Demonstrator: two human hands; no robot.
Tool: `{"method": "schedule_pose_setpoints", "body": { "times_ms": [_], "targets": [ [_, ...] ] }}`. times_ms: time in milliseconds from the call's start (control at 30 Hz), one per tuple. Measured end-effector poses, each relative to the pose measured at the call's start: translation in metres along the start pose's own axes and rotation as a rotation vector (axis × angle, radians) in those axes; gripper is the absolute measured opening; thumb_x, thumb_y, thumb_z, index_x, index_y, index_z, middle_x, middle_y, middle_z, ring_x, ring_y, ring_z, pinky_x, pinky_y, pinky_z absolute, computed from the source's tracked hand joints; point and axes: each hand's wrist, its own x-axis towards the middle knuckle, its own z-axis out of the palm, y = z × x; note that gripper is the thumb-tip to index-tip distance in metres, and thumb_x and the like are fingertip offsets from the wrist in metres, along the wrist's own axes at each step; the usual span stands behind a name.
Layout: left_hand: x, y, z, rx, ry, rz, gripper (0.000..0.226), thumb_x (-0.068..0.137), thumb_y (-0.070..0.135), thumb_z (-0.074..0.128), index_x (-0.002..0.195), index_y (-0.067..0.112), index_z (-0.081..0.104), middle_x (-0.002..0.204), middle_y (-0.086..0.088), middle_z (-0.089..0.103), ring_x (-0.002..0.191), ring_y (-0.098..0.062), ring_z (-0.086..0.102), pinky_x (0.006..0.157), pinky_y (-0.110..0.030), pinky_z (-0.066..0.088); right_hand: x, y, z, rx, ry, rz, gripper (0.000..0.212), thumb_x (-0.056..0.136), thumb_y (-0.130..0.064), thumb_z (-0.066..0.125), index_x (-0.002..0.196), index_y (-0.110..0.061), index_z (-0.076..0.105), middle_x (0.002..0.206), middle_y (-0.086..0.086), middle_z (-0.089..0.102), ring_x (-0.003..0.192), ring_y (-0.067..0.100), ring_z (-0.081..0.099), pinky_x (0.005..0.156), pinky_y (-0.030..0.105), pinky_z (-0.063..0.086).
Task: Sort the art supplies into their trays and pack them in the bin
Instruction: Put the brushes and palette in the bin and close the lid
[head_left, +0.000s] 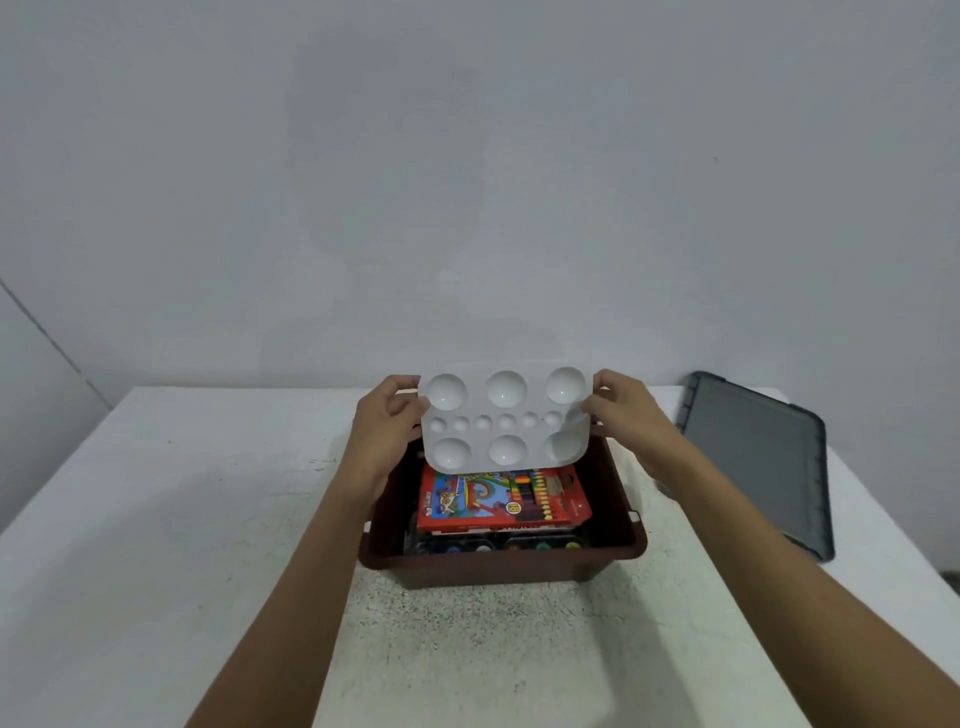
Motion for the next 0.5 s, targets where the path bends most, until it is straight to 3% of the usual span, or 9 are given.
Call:
{"method": "schedule_pose_setpoints", "body": {
  "times_ms": [33, 100, 167, 267, 367, 433, 500],
  "targets": [
    [-0.002, -0.003, -0.002, 0.043, -0.004, 0.021, 0.016, 0.095, 0.012, 0.061, 0.11, 0.017, 0.063, 0.096, -0.002, 0.074, 0.091, -0.013, 0.071, 0.08, -0.031, 0.057, -0.002, 0.003, 0.0, -0.042, -0.015, -0.014, 0.015, 0.085, -0.012, 0.054, 0.095, -0.001, 0.053, 0.091, 0.025, 0.063, 0.081, 0.035, 0.059, 0.087, 0.055, 0.052],
    [-0.006, -0.008, -0.003, 0.129, -0.019, 0.061, 0.016, 0.095, 0.009, 0.06, 0.108, 0.018, 0.064, 0.098, 0.0, 0.073, 0.09, -0.01, 0.07, 0.075, -0.024, 0.056, -0.008, 0.008, 0.0, -0.1, -0.028, -0.074, 0.008, 0.088, -0.01, 0.054, 0.096, -0.009, 0.056, 0.093, 0.017, 0.069, 0.088, 0.036, 0.065, 0.085, 0.051, 0.053],
    [-0.011, -0.012, -0.006, 0.213, -0.061, 0.126, 0.021, 0.095, 0.003, 0.058, 0.106, 0.018, 0.066, 0.101, 0.001, 0.072, 0.092, -0.007, 0.069, 0.072, -0.018, 0.054, -0.013, 0.013, 0.001, -0.167, -0.038, -0.141, 0.011, 0.09, -0.007, 0.053, 0.096, -0.015, 0.058, 0.092, 0.005, 0.07, 0.087, 0.027, 0.065, 0.075, 0.038, 0.051],
    [-0.017, -0.017, -0.01, 0.38, -0.176, 0.174, 0.03, 0.096, 0.0, 0.055, 0.105, 0.026, 0.067, 0.109, 0.006, 0.07, 0.098, -0.004, 0.066, 0.07, -0.014, 0.053, -0.019, 0.021, 0.005, -0.36, -0.122, -0.226, 0.023, 0.092, -0.008, 0.053, 0.103, -0.026, 0.061, 0.104, -0.007, 0.066, 0.095, 0.014, 0.062, 0.077, 0.028, 0.051],
    [-0.023, -0.021, -0.013, 0.572, -0.365, 0.17, 0.042, 0.095, 0.001, 0.055, 0.104, 0.041, 0.064, 0.112, 0.015, 0.067, 0.103, -0.008, 0.065, 0.076, -0.021, 0.057, -0.025, 0.025, 0.008, -0.523, -0.274, -0.24, 0.029, 0.093, -0.011, 0.054, 0.111, -0.031, 0.064, 0.112, -0.012, 0.066, 0.098, 0.01, 0.061, 0.078, 0.022, 0.05],
    [-0.028, -0.023, -0.013, 0.7, -0.454, 0.149, 0.044, 0.092, 0.005, 0.055, 0.108, 0.045, 0.063, 0.116, 0.013, 0.066, 0.099, -0.014, 0.067, 0.078, -0.034, 0.06, -0.028, 0.024, 0.012, -0.653, -0.371, -0.234, 0.036, 0.09, -0.013, 0.054, 0.117, -0.032, 0.065, 0.118, -0.009, 0.067, 0.099, 0.013, 0.062, 0.084, 0.029, 0.051],
    [-0.031, -0.023, -0.012, 0.837, -0.486, 0.12, 0.043, 0.089, 0.008, 0.055, 0.117, 0.041, 0.063, 0.121, 0.006, 0.065, 0.092, -0.02, 0.067, 0.076, -0.032, 0.059, -0.03, 0.023, 0.016, -0.77, -0.438, -0.208, 0.043, 0.087, -0.015, 0.054, 0.123, -0.035, 0.063, 0.127, -0.006, 0.065, 0.11, 0.019, 0.06, 0.095, 0.034, 0.047]
  ]
}}
